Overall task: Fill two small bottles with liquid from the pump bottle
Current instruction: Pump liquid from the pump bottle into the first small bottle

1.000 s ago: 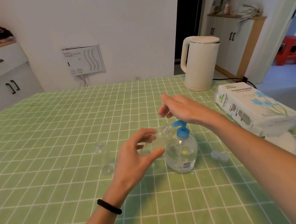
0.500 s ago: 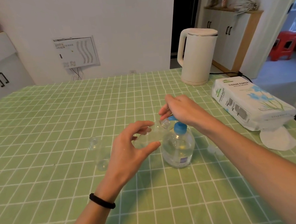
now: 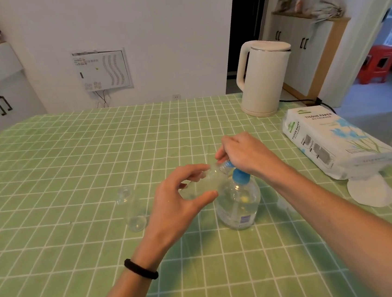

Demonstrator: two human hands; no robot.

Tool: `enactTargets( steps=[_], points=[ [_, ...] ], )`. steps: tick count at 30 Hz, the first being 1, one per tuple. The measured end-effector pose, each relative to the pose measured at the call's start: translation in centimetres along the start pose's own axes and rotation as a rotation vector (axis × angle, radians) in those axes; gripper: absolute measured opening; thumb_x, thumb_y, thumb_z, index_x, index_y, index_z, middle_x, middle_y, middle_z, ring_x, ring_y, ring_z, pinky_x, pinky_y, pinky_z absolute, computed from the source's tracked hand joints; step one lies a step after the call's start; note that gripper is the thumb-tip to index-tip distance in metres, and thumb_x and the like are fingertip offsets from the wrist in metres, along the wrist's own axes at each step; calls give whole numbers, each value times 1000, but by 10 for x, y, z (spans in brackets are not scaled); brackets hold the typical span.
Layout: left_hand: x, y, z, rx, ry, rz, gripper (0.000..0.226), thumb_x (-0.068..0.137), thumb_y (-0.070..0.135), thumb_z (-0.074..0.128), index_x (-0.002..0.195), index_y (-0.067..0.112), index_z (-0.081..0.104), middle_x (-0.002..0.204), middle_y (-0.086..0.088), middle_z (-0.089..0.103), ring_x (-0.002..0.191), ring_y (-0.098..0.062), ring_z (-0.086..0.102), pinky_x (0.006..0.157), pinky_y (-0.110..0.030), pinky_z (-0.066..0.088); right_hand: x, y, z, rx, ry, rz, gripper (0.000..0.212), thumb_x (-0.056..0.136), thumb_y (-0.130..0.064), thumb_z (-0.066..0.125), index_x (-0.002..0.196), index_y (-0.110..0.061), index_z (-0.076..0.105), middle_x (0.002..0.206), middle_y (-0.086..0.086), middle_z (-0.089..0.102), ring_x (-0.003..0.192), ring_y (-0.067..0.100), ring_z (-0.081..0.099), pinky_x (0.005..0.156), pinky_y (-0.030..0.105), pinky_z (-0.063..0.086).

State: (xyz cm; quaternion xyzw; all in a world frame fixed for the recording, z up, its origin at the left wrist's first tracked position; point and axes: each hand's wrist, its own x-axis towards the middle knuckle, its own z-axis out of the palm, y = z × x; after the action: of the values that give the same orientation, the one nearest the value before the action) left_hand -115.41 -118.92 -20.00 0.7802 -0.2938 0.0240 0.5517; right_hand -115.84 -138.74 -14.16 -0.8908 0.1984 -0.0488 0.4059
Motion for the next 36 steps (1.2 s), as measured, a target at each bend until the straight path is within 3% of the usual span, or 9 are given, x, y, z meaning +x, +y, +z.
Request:
enactTargets(
  steps=[6,16,30,36],
  points=[
    [-3,-6,0,-34,-23,-12,49,77,25,91,123,35,74,109,16,78,106,-7,70,89,-15,50,0,1,4,-35,-15,16,46,110,-25,40,92,-17,82,101,-1,82,105,22,72,102,43,55],
    [-2,-3,-4,-73,12,38,46,77,25,93,117,34,72,110,18,77,109,-8,71,90,-17,52,2,-13,-11,-63,-14,-9,48,109,-38,41,94,-14,80,94,-3,81,97,19,76,101,44,58],
    [-3,-6,0,-47,26,34,48,77,27,92,119,37,73,112,21,77,112,-7,70,92,-15,49,-1,-2,1,-32,16,42,39,103,-24,47,89,-18,83,95,-2,82,99,22,75,102,46,59],
    [-6,-8,3,-54,24,8,47,77,23,92,118,36,73,111,18,78,111,-8,70,93,-22,51,-3,-1,3,-46,23,62,36,101,-25,49,91,-16,83,100,4,82,100,27,76,101,50,60]
  ],
)
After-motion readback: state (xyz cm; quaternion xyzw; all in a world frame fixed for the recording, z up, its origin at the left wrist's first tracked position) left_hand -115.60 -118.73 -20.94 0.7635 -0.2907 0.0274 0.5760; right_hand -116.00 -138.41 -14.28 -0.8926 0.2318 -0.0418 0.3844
